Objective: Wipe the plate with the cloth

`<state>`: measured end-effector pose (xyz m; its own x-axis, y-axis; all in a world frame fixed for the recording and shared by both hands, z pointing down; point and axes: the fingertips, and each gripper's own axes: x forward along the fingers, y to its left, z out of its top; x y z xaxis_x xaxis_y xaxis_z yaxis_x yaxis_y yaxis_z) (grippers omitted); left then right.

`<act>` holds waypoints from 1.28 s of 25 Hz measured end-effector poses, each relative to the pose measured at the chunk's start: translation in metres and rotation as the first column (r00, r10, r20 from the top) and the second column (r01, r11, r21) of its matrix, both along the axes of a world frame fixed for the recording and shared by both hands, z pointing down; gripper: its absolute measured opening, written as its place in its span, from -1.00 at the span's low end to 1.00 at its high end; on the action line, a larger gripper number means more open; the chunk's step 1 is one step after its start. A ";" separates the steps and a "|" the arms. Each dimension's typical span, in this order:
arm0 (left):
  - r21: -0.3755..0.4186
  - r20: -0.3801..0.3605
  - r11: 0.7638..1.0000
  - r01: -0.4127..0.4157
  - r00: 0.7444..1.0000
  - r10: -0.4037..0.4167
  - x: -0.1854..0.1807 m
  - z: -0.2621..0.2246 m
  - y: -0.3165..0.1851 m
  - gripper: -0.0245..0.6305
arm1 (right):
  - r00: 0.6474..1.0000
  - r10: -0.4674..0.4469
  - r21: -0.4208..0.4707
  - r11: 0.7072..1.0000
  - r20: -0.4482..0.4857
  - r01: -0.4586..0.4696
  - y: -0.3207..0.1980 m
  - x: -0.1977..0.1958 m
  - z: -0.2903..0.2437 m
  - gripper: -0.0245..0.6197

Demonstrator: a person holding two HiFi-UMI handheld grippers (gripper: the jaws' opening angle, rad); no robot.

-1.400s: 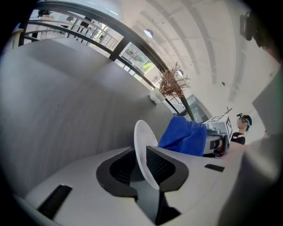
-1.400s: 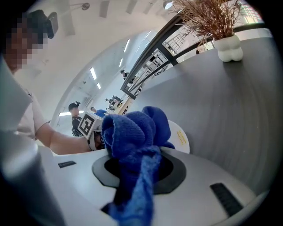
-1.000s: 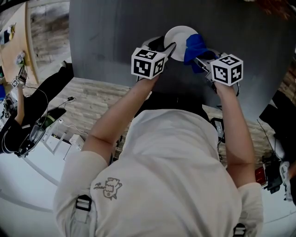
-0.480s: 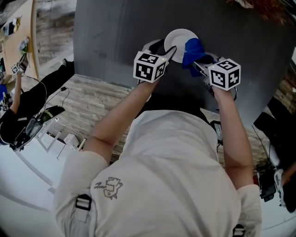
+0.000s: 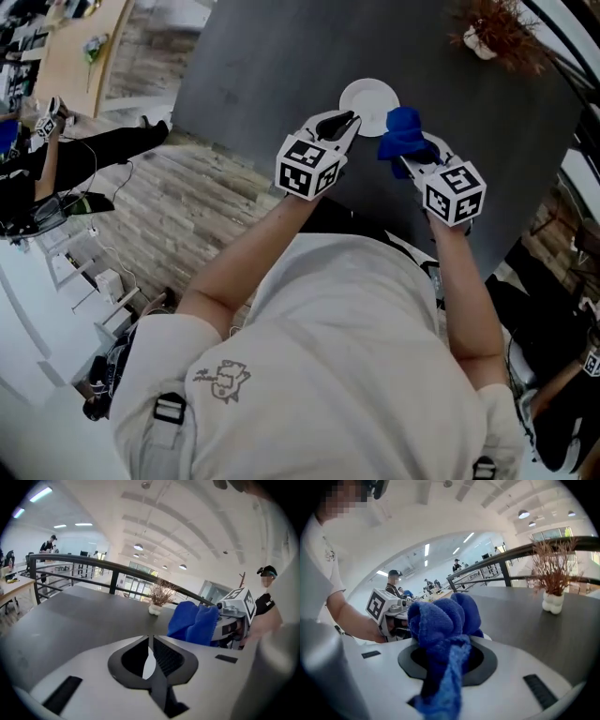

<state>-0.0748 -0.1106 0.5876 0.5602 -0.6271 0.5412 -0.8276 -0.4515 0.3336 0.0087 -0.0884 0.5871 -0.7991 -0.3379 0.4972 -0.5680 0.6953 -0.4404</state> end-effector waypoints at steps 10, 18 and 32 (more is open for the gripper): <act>0.237 -0.079 0.970 0.046 0.996 -0.028 0.023 -0.127 0.077 -0.91 | 0.991 -0.119 0.251 0.963 0.060 0.101 0.070 0.004 -0.116 -0.60; 0.388 -0.098 0.921 0.030 0.995 0.009 0.020 -0.210 0.102 -0.91 | 0.984 -0.128 0.416 0.907 0.126 0.065 0.085 -0.001 -0.200 -0.60; 0.478 -0.071 0.877 -0.042 0.994 0.086 -0.034 -0.265 0.155 -0.91 | 0.988 0.025 0.520 0.848 0.153 -0.102 0.134 -0.039 -0.253 -0.60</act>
<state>-0.1085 0.0440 0.3225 0.6389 -0.7575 0.1340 -0.7690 -0.6248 0.1350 -0.0304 0.0453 0.3337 -0.8131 -0.5696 0.1198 -0.5805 0.8085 -0.0962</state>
